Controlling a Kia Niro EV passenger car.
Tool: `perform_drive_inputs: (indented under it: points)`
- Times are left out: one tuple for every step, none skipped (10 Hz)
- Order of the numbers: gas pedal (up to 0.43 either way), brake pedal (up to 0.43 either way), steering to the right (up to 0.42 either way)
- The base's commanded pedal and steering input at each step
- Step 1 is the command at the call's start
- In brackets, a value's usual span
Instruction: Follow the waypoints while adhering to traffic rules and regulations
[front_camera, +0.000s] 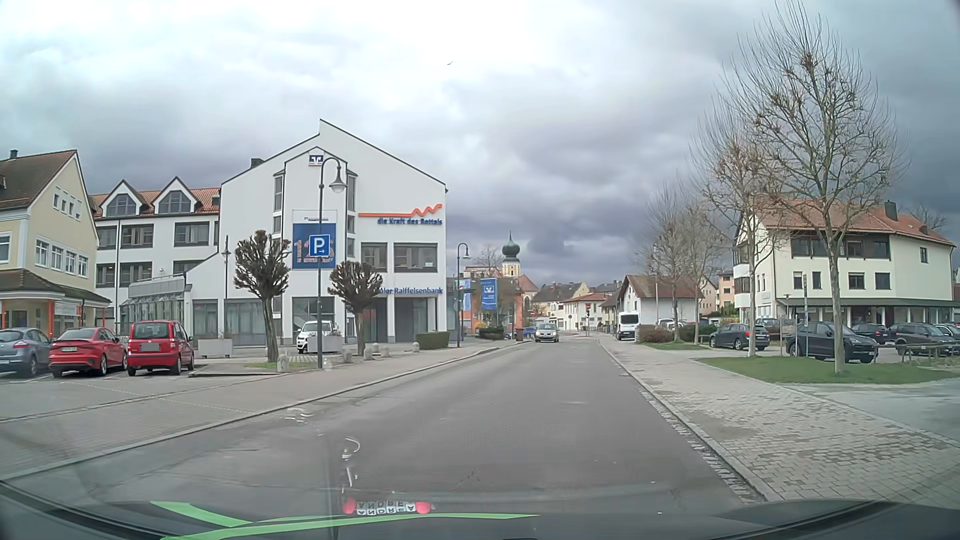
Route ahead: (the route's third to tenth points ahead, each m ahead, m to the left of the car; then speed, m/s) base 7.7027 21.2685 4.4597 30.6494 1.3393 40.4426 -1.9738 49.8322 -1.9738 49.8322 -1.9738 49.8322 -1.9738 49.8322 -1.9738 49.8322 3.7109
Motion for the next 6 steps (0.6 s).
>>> perform_drive_inputs:
  points:
    - [0.118, 0.000, -0.004]
    - [0.138, 0.000, -0.073]
    - [0.150, 0.000, -0.139]
    - [0.177, 0.000, -0.184]
    - [0.197, 0.000, -0.246]
    - [0.240, 0.000, -0.300]
